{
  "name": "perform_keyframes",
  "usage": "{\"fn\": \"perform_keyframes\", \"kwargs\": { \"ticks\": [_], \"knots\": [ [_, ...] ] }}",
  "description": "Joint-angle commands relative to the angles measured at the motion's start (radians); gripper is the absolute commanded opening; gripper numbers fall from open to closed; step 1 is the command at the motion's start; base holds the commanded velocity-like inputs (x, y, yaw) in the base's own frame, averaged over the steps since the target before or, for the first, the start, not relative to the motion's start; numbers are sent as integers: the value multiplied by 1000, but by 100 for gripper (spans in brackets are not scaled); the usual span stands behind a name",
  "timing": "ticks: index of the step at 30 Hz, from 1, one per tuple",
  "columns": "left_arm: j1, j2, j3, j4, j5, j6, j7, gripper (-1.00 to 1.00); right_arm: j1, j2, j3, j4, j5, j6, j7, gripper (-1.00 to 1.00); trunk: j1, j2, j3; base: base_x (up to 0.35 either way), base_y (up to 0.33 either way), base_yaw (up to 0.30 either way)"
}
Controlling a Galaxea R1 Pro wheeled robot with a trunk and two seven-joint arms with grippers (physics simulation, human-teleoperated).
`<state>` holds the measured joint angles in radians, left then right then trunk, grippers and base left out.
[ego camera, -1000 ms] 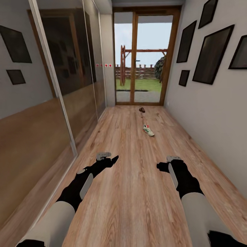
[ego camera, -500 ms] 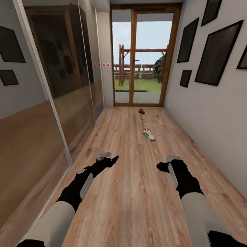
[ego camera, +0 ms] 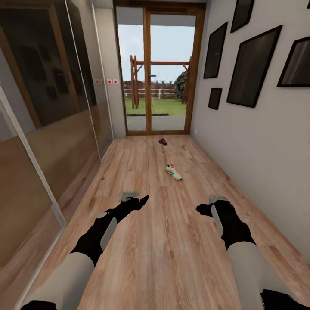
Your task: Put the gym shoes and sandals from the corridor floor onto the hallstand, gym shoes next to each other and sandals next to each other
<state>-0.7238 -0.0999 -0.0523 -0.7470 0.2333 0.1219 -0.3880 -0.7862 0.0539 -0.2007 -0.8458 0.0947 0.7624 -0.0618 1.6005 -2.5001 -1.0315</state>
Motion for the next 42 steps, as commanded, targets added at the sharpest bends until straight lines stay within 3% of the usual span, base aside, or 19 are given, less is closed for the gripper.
{"fn": "perform_keyframes", "kwargs": {
  "ticks": [1, 42],
  "knots": [
    [0, 0, 0, -2, 11, 10, -2, 100, -1, 1, -3, -1, 10, 5, 4, 100, 0, 0, -1, 346, 0, -201],
    [0, 0, 0, -2, 11, 10, -2, 100, -1, 1, -3, -1, 10, 5, 3, 100, 0, 0, -1, 346, 79, -8]
  ]
}}
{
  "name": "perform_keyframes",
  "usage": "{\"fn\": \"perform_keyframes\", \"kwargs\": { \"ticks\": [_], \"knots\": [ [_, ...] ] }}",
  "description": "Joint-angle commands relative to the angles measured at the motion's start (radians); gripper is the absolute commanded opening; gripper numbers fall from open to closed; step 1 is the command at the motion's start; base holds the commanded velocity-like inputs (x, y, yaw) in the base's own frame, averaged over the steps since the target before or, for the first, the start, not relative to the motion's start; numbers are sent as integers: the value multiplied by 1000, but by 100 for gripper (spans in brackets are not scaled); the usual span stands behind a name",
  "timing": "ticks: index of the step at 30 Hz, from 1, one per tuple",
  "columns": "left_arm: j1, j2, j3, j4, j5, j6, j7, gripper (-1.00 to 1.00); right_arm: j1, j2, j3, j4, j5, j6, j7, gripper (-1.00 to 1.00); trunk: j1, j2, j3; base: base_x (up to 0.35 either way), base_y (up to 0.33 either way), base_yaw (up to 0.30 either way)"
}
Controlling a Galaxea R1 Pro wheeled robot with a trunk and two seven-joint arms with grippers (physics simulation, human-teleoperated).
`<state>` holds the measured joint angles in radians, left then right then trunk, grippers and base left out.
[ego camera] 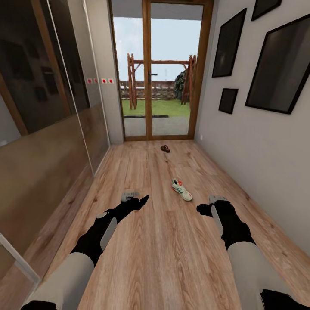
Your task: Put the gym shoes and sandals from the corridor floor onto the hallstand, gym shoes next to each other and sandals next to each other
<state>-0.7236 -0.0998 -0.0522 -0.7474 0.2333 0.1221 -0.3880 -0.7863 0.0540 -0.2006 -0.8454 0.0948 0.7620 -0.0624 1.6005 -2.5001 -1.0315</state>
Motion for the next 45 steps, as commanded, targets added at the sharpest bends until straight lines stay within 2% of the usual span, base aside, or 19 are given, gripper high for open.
{"fn": "perform_keyframes", "kwargs": {
  "ticks": [1, 16, 32, 45],
  "knots": [
    [0, 0, 0, -1, 11, 10, -2, 100, -1, 1, -3, -1, 9, 5, 4, 100, 0, 0, -1, 346, 86, 0],
    [0, 0, 0, -1, 11, 10, -3, 100, -1, 1, -3, -1, 9, 5, 4, 100, 0, 0, -1, 346, 80, 0],
    [0, 0, 0, -1, 11, 10, -3, 100, -1, 1, -3, -1, 9, 5, 3, 100, 0, 0, -9, 346, 5, 91],
    [0, 0, 0, -1, 11, 10, -2, 100, -1, -1, -3, 2, 12, 3, 2, 100, 0, 0, -10, 346, 0, 8]
  ]
}}
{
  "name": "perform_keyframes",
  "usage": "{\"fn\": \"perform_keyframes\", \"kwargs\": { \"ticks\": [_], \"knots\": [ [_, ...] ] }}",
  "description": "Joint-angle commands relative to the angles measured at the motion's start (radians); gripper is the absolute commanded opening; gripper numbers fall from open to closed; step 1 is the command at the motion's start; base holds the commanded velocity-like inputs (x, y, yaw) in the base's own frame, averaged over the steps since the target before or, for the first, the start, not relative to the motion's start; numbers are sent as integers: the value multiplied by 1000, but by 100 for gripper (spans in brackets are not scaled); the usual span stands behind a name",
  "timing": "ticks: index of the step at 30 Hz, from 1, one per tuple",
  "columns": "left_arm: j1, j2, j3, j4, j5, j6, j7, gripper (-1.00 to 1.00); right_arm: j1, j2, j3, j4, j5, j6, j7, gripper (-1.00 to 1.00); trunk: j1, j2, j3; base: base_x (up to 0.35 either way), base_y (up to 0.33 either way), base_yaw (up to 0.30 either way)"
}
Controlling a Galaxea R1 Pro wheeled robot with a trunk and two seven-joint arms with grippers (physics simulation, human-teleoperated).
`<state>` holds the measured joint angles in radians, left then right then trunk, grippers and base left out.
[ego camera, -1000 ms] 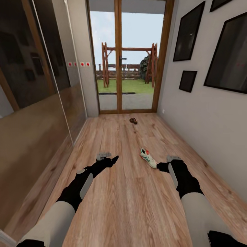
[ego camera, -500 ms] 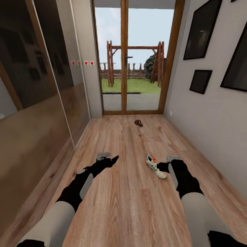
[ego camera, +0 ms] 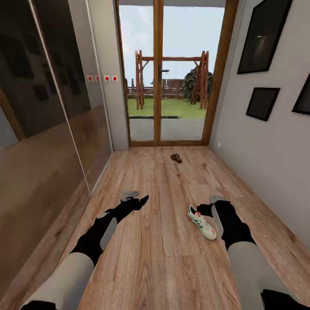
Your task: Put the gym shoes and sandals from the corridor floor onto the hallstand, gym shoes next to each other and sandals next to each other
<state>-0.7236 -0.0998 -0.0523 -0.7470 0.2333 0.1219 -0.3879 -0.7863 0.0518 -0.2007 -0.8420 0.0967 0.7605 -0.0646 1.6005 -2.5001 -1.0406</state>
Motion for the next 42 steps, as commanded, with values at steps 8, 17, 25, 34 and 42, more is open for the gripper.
{"fn": "perform_keyframes", "kwargs": {
  "ticks": [8, 17, 25, 34, 42],
  "knots": [
    [0, 0, 0, -1, 11, 10, -3, 100, -1, 0, -3, 1, 8, 3, 6, 100, 0, 0, -1, 346, 17, 0],
    [0, 0, 0, -1, 11, 10, -3, 100, -1, 0, -5, 1, 7, 4, 7, 100, 0, 0, -1, 346, 71, 0],
    [0, 0, 0, -1, 11, 10, -3, 100, -1, 3, -1, 0, 6, 5, 8, 100, 0, 0, -1, 339, 120, 0],
    [0, 0, -1, -1, 11, 10, -3, 100, -1, 5, 0, -3, 7, 5, 8, 100, 0, 0, -1, 336, 87, 0],
    [0, 0, -1, -1, 11, 10, -3, 100, -1, 5, 0, -4, 7, 5, 8, 100, 0, 0, -1, 342, 3, 0]
  ]
}}
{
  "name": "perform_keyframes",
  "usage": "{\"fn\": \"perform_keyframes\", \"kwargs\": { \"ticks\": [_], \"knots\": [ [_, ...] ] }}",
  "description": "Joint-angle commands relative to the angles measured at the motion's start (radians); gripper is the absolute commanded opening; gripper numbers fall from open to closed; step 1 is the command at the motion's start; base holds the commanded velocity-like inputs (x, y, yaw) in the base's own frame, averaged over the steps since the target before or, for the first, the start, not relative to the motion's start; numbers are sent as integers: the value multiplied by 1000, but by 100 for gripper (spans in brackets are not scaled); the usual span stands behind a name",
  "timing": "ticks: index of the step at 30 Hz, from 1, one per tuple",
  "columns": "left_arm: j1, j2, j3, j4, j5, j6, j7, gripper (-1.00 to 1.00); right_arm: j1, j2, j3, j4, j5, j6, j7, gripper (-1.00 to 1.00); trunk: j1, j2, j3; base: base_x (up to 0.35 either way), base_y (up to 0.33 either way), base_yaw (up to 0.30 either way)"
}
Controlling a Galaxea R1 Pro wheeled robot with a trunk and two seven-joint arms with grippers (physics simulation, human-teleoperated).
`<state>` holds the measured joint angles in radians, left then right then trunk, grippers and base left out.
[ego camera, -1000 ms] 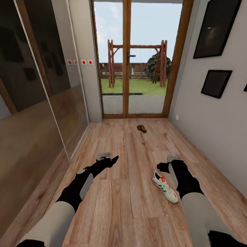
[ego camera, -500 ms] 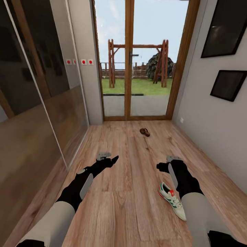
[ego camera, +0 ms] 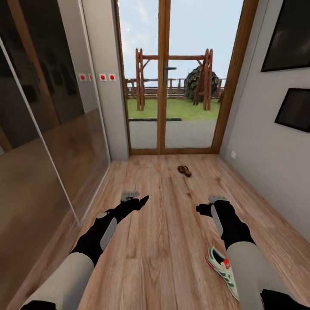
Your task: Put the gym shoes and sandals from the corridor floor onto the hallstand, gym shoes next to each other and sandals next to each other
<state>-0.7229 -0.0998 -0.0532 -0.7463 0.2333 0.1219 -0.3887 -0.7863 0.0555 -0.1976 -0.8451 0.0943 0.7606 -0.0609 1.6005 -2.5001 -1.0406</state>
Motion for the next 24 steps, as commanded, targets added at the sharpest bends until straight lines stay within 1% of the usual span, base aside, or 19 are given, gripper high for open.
{"fn": "perform_keyframes", "kwargs": {
  "ticks": [1, 8, 12, 24],
  "knots": [
    [-1, 0, 0, -1, 11, 10, -2, 100, -1, 1, -3, -1, 9, 5, 4, 100, 0, 0, -1, 342, 0, 0],
    [0, 0, 0, -1, 11, 10, -2, 100, -1, 1, -3, -1, 10, 5, 4, 100, 0, 0, -1, 342, 3, 0],
    [-1, 0, 1, -1, 11, 10, -2, 100, -1, 1, -3, 0, 10, 5, 4, 100, 0, 0, -1, 341, 91, 0],
    [-1, 0, 1, -1, 11, 10, -2, 100, -1, 1, -3, 0, 10, 5, 4, 100, 0, 0, -1, 322, 168, 0]
  ]
}}
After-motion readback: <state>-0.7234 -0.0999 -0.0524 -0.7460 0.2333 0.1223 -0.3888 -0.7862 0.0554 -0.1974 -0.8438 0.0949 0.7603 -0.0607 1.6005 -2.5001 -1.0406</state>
